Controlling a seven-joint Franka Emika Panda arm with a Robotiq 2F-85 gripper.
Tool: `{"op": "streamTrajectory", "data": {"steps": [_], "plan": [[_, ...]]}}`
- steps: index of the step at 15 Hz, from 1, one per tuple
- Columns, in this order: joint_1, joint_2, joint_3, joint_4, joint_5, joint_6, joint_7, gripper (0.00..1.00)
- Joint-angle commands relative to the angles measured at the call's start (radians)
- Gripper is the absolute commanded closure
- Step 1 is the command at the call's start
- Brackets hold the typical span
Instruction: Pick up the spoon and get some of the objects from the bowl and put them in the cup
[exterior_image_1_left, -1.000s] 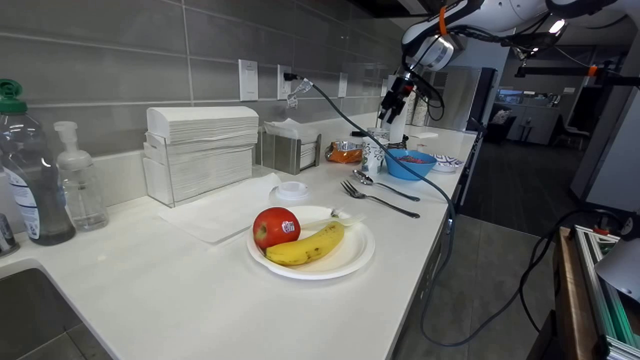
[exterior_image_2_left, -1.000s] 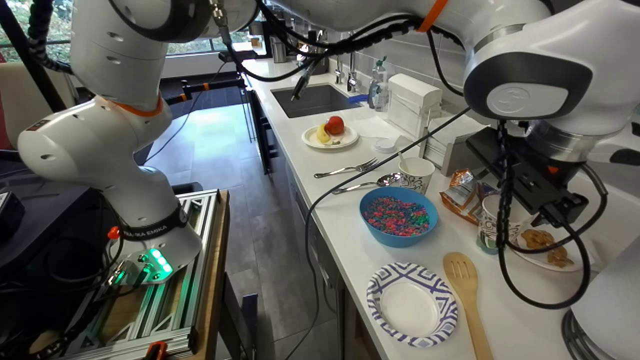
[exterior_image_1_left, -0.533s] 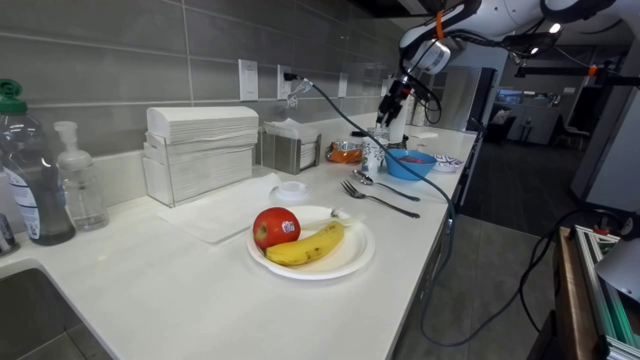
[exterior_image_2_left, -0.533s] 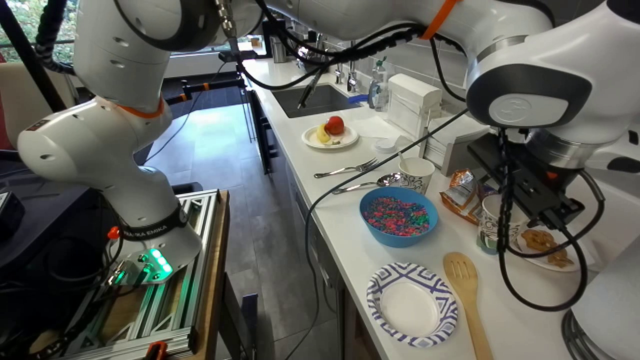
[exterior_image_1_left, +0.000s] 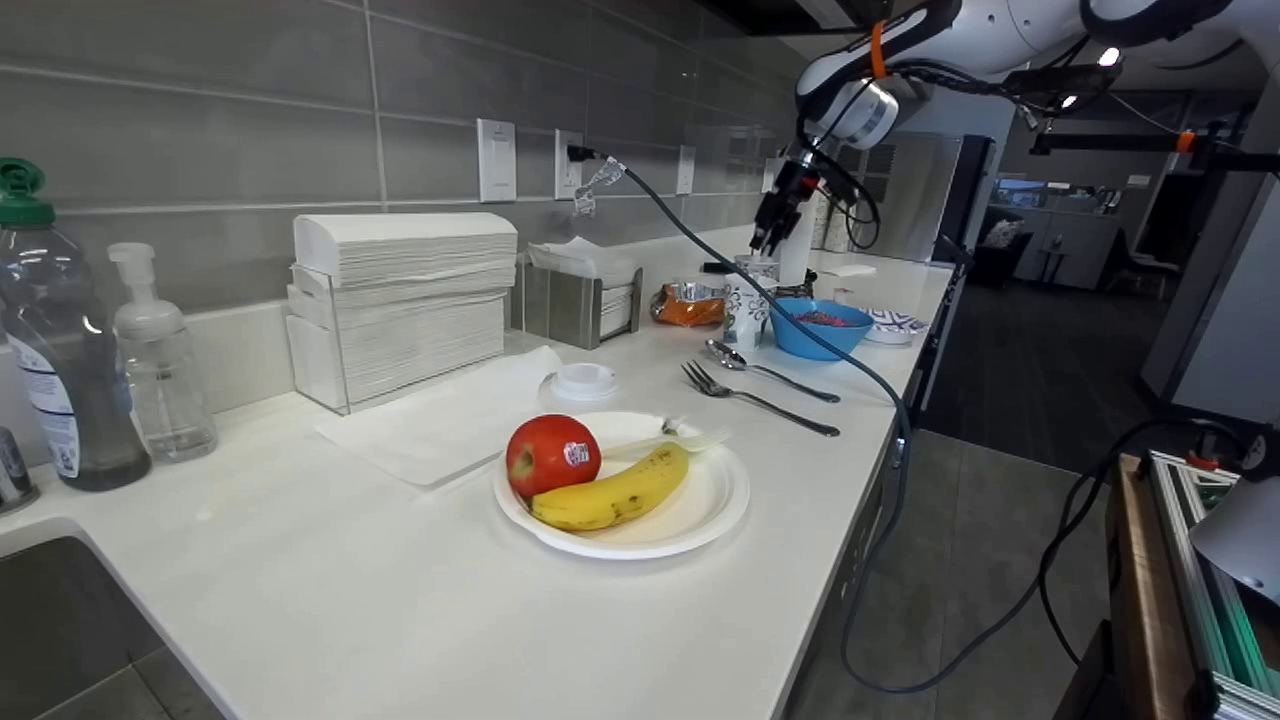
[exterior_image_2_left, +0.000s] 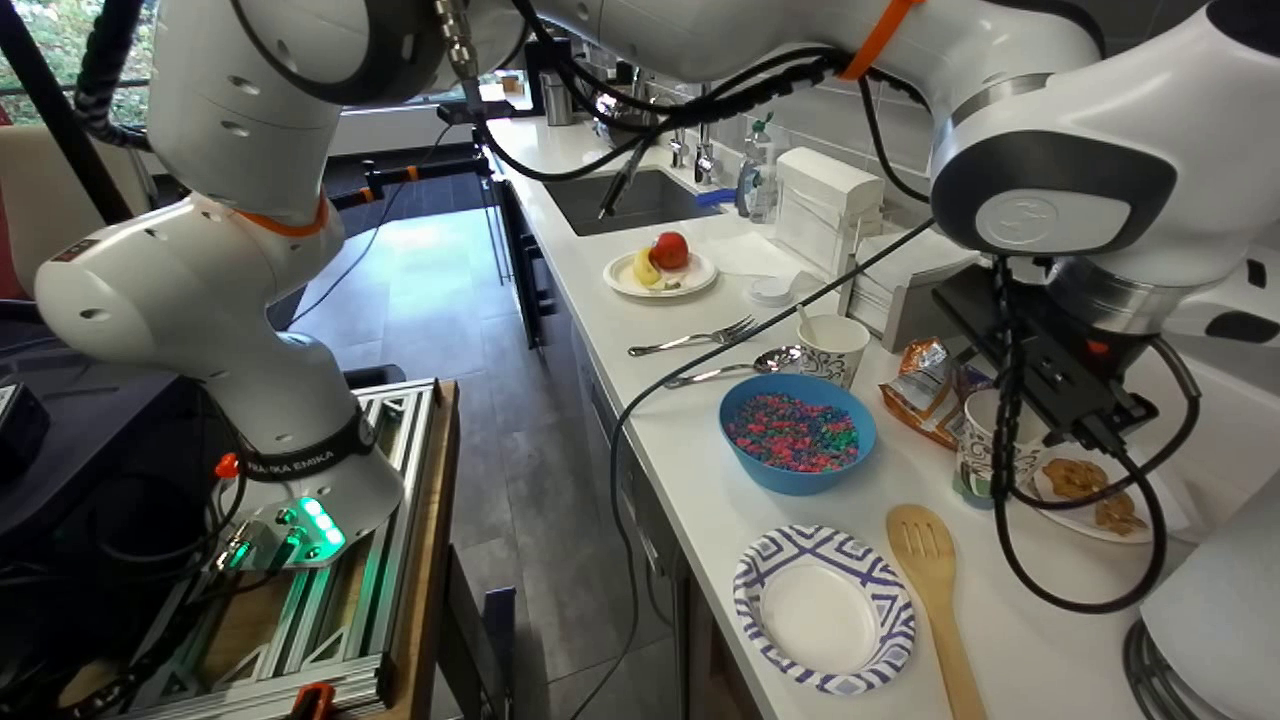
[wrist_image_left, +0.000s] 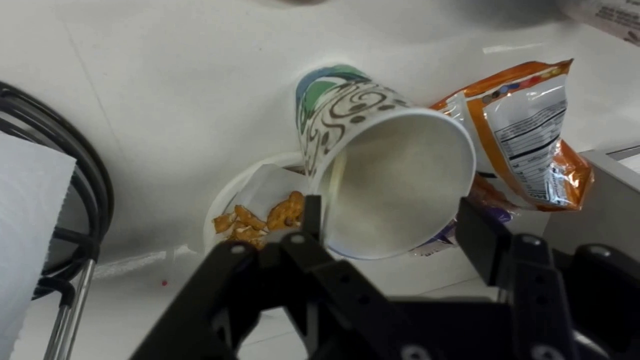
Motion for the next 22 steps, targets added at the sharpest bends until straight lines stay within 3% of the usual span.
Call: {"op": "streamTrajectory", "data": {"steps": [1, 2, 3, 4, 6, 9, 22], "plan": [[-0.009, -0.001, 0.009, 0.01, 0.017, -0.026, -0.01, 0.35], [-0.009, -0.002, 0.01, 0.01, 0.018, -0.025, -0.01, 0.39], [-0.009, -0.004, 0.01, 0.009, 0.018, -0.026, -0.009, 0.51], [-0.008, -0.006, 0.01, 0.008, 0.018, -0.027, -0.008, 0.52], [-0.006, -0.008, 0.01, 0.006, 0.015, -0.03, -0.004, 0.75], [-0.003, -0.012, 0.01, 0.001, 0.012, -0.025, -0.006, 0.98], [-0.008, -0.134, 0.001, -0.064, 0.032, -0.036, 0.029, 0.99]]}}
